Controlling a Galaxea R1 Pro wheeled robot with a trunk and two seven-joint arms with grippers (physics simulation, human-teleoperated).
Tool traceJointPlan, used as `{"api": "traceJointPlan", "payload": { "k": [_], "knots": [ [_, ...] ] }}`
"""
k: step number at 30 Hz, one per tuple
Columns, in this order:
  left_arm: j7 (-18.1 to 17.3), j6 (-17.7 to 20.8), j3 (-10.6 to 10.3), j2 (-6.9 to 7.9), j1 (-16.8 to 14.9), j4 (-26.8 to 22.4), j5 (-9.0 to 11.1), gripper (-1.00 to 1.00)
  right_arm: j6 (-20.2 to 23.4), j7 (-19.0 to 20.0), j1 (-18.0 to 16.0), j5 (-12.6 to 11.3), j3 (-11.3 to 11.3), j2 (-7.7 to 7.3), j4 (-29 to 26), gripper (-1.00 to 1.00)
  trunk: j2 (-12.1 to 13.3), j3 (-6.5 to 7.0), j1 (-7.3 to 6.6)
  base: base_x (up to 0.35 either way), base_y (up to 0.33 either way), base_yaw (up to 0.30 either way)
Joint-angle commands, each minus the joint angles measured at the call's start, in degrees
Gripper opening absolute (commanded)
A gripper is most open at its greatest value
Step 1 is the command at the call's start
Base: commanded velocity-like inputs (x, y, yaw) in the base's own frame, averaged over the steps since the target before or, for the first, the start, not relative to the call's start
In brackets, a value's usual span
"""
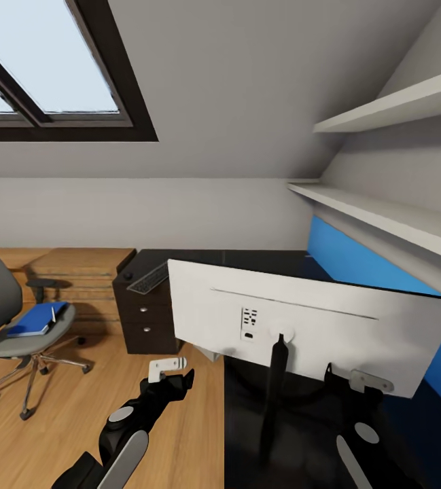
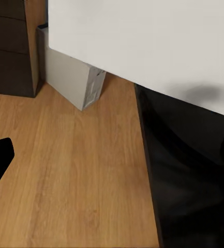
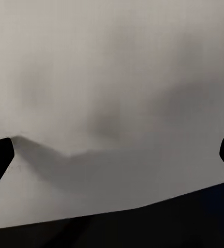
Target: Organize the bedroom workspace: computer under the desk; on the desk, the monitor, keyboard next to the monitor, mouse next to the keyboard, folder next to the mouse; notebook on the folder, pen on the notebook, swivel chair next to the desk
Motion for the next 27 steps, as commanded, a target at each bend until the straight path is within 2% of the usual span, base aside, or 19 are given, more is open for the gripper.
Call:
{"api": "traceJointPlan", "payload": {
  "k": [1, 7, 13, 15, 18, 22, 24, 27],
  "knots": [
    [0.6, 0.0, -0.1, 0.06, -0.1, -0.1, 0.6, 1.00, -0.1, -0.4, -0.1, -0.5, 0.2, -0.11, 0.1, 1.00, -0.1, -0.09, 0.03, 0.185, 0.000, 0.000],
    [0.6, 0.1, -0.1, 0.00, -0.1, -0.1, 0.7, 1.00, -0.1, -0.3, -0.1, -0.5, 0.1, -0.19, 0.3, 1.00, -0.1, -0.09, 0.03, 0.068, 0.000, 0.000],
    [0.6, 0.1, -0.1, 0.21, -0.1, -0.1, 0.9, 1.00, -0.1, -0.3, -0.1, -0.5, 0.1, -0.26, 0.4, 1.00, -0.1, -0.09, 0.03, -0.057, 0.000, 0.000],
    [0.6, 0.1, -0.1, 1.26, 0.5, 0.0, 1.1, 1.00, -0.1, -0.3, -0.1, -0.5, 0.1, -0.66, 0.4, 1.00, -0.1, -0.09, 0.03, -0.022, 0.000, 0.000],
    [0.6, -0.3, -0.2, 4.26, 4.3, 0.6, 1.2, 1.00, -0.1, -0.3, -0.1, -0.6, 0.1, -1.52, 0.4, 1.00, -0.1, -0.09, 0.03, -0.010, 0.000, 0.000],
    [0.4, -1.4, -0.2, 6.23, 8.9, 0.1, 1.2, 1.00, -0.2, -0.2, -0.1, -0.6, 0.1, -1.97, 0.6, 1.00, -0.1, -0.09, 0.03, -0.003, 0.000, 0.000],
    [0.4, -2.2, -0.2, 6.43, 9.6, 0.1, 1.2, 1.00, -0.2, -0.2, -0.1, -0.6, 0.0, -2.02, 0.6, 1.00, -0.1, -0.09, 0.03, -0.001, 0.000, 0.000],
    [0.3, -5.6, -0.2, 7.02, 12.5, 0.4, 1.2, 1.00, -0.2, -0.2, -0.1, -0.6, 0.0, -2.08, 0.7, 1.00, -0.1, -0.09, 0.03, 0.000, 0.000, 0.000]
  ]
}}
